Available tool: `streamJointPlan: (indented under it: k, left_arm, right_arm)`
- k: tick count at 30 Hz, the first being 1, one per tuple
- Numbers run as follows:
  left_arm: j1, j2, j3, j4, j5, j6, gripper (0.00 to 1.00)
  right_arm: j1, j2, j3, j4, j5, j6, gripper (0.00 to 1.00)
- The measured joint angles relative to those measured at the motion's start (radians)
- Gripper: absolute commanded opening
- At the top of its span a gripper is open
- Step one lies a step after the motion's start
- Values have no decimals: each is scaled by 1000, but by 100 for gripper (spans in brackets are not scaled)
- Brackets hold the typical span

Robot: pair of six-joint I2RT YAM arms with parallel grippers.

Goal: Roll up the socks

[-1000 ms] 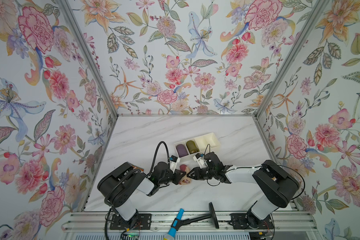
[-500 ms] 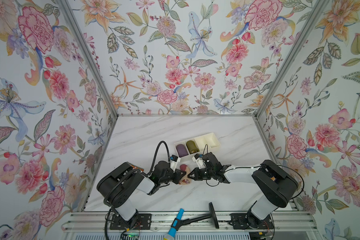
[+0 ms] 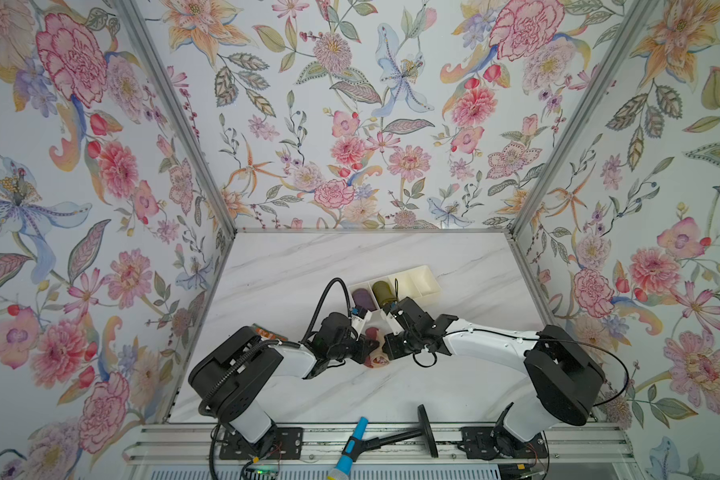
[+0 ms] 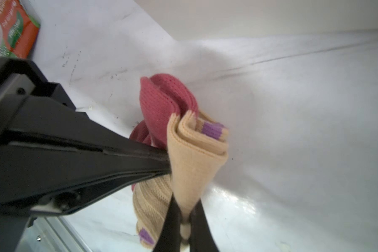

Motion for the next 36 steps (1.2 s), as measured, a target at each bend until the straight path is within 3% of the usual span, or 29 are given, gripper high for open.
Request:
streamJointPlan:
  k: [9,22,28,32,36]
  left_arm:
    - [-17,-18,15,-62,-3,6,0]
    - [-29,30,37,-60,-6,-1,0]
    - [-36,72,72,-51,-4,11,0]
    - [-42,95,82,-25,2,15,0]
    - [-55,115,88,-6,5,15,0]
  right_arm:
    - [90,27,118,-189,179,-31,0]
    - [97,78,154,-241,232,-3,1]
    - [68,72,130,-219,217,-1,18]
    - [40,32,81,-172,177,-8,40]
    - [7,-34,33,-113,144,0,46]
